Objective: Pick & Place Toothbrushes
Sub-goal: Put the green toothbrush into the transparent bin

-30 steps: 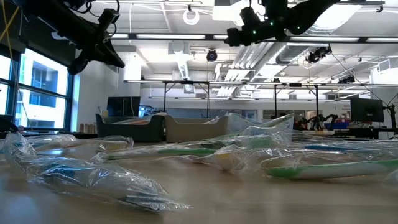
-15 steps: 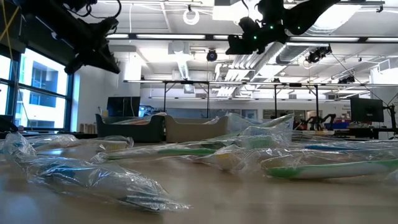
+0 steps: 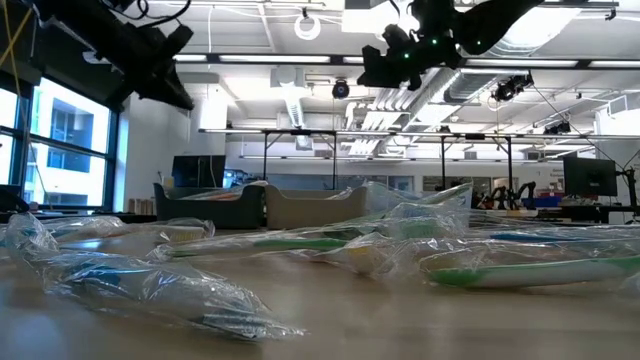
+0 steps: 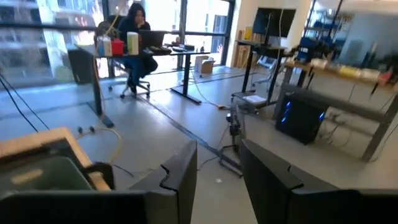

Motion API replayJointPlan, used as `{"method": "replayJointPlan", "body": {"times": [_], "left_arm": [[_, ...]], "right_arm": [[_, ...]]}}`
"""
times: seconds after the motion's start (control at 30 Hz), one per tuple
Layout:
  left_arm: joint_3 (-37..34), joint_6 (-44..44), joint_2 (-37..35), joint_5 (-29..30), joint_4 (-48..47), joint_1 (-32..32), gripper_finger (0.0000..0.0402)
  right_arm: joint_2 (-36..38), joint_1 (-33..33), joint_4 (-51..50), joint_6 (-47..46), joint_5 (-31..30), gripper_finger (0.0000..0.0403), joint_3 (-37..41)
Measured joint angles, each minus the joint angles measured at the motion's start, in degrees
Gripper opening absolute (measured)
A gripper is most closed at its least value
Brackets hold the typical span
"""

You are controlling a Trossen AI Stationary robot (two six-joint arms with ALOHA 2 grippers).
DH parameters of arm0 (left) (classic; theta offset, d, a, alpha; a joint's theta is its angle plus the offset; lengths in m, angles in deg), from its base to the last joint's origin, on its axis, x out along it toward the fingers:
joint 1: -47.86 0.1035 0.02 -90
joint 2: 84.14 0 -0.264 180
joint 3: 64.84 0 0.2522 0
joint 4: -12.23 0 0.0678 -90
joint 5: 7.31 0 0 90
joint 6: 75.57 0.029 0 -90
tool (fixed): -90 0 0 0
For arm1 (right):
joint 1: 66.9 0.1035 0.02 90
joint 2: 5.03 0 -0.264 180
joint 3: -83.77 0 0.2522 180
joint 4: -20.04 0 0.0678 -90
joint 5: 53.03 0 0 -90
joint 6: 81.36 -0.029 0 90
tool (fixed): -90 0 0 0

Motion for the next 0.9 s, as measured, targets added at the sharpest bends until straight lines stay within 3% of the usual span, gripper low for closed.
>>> {"method": "replayJointPlan", "body": {"times": [0.2, 0.5, 0.67, 0.9], "left_arm": [[1.97, -6.98, 2.86, 6.12, -0.11, -8.87, 0.0000], [2.11, -27.09, 13.58, 15.05, -0.58, -25.42, 0.0000], [2.30, -41.77, 20.08, 15.29, -2.40, -32.81, 0.0000], [10.12, -63.16, 26.96, 8.22, -18.12, -41.18, 0.0000]], "right_arm": [[0.00, -0.22, 0.25, 11.57, -0.13, 0.0116, 0.00], [0.00, -0.74, -5.46, 12.30, -0.22, 0.0116, 0.00], [0.00, -1.04, -6.45, 12.31, 0.06, 0.0116, 0.00], [0.00, -1.09, -6.46, 12.31, 1.46, 0.0116, 0.00]]}}
